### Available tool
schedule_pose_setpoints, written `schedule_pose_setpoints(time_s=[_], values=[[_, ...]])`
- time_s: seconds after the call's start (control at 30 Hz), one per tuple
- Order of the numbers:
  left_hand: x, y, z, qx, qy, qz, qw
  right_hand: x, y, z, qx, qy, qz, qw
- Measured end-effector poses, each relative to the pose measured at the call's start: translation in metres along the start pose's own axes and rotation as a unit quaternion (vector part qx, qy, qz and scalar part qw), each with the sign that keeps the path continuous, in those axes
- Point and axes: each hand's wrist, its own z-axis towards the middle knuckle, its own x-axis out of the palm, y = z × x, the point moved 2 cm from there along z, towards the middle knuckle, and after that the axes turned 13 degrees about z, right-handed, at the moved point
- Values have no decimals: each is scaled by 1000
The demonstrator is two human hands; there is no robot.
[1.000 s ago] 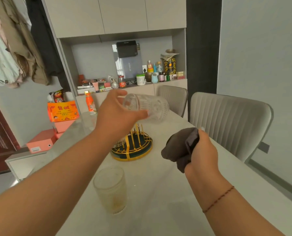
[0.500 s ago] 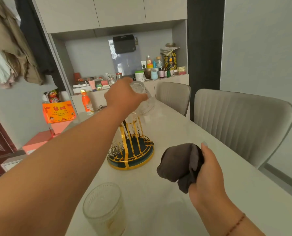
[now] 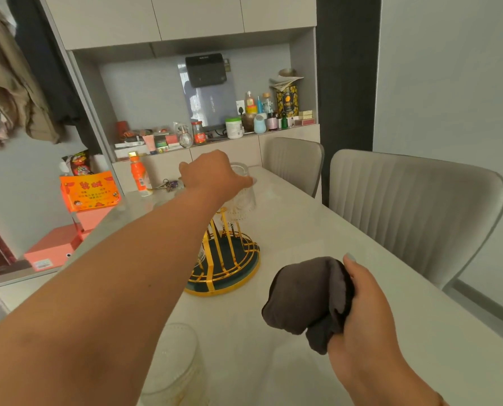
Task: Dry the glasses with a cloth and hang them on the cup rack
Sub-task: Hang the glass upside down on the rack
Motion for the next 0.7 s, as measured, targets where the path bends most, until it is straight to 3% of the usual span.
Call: schedule_pose_setpoints(time_s=[0.7], values=[[49,-9,7,26,86,18,996,-4,-6,4,37,21,21,999]])
